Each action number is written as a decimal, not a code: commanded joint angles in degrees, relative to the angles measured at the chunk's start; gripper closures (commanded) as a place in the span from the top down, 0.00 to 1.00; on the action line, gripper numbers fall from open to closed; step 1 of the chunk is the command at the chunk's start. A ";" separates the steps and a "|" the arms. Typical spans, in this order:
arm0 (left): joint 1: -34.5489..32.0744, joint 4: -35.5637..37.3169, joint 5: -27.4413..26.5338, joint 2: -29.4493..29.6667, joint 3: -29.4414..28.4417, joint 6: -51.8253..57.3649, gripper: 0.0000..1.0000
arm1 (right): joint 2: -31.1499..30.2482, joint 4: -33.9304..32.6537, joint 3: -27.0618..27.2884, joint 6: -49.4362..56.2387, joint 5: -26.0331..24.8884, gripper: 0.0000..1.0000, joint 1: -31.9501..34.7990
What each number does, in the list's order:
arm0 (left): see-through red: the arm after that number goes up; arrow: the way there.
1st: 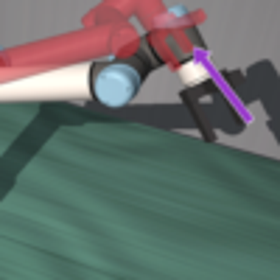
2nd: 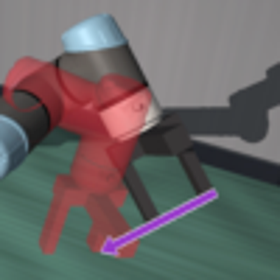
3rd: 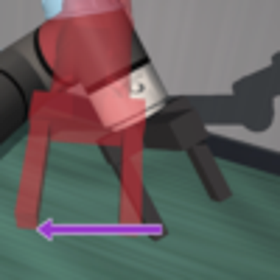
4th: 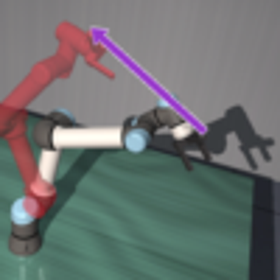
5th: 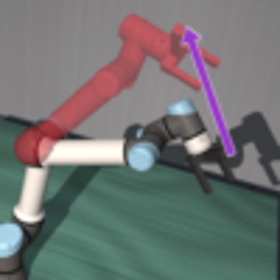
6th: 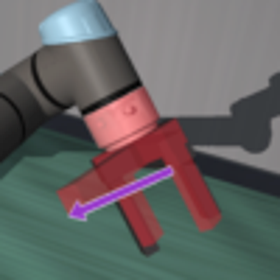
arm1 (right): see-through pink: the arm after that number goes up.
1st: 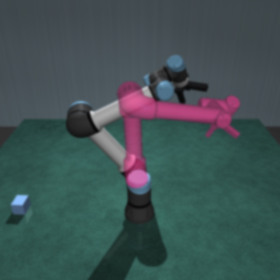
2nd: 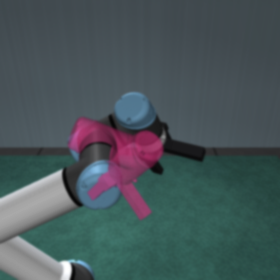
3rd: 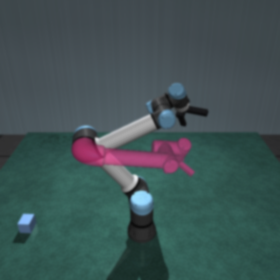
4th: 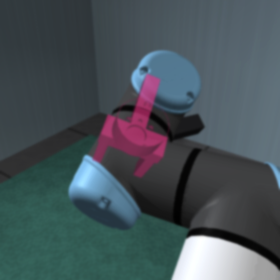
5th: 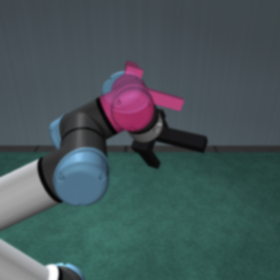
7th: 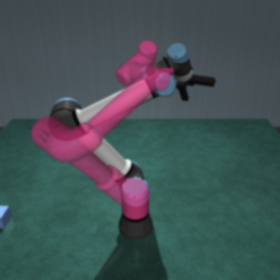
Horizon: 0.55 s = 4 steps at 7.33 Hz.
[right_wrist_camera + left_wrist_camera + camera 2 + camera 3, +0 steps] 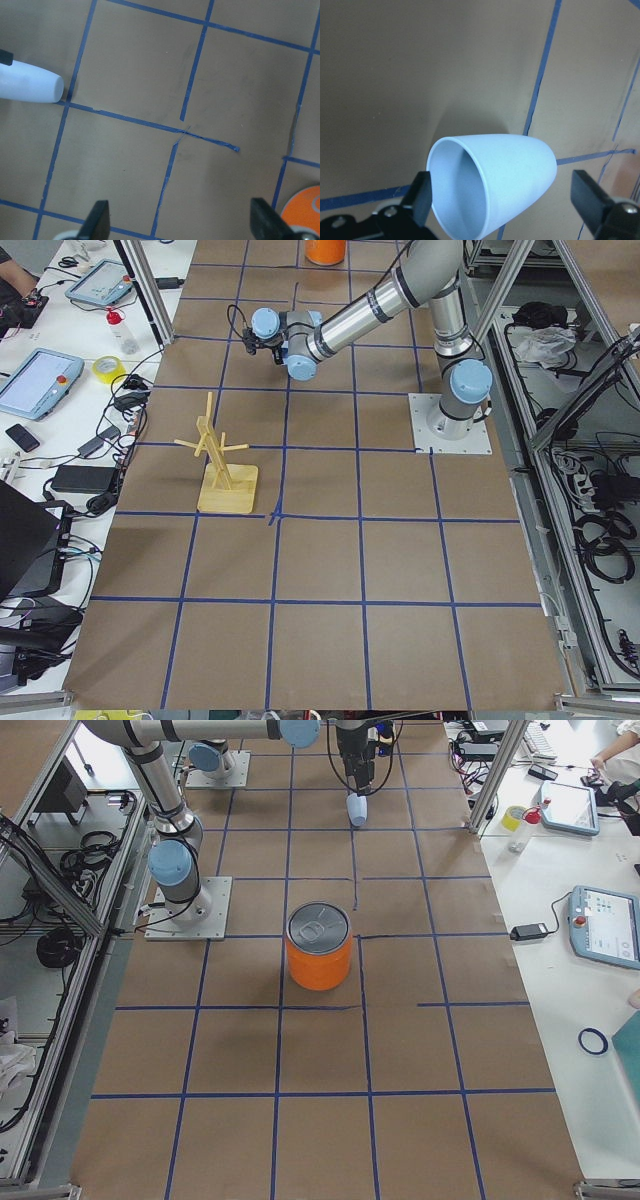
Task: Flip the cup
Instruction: 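Raise the right gripper away while the left gripper reaches toward the cup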
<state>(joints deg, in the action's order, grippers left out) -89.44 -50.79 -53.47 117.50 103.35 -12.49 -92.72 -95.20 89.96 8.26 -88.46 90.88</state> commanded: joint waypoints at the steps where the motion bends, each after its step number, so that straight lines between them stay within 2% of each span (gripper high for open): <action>1: -1.17 -0.01 -0.05 0.09 0.01 -2.02 0.96 | -0.26 0.54 0.48 -4.56 -0.74 1.00 -0.08; 2: -1.96 -0.10 -0.05 0.01 0.18 -2.10 0.79 | -0.35 0.63 0.48 -5.00 -0.83 1.00 0.00; 3: -2.40 -0.19 -0.14 0.09 0.18 -2.19 0.30 | -0.35 0.54 0.48 -5.79 -0.75 1.00 -0.08; 4: -2.40 -0.19 -0.05 -0.08 -0.16 -3.41 0.00 | -0.27 0.63 0.48 -5.71 -0.83 1.00 0.00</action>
<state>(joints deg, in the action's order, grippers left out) -91.59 -50.93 -53.56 117.53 103.42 -14.93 -93.03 -94.63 90.42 2.86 -89.22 90.83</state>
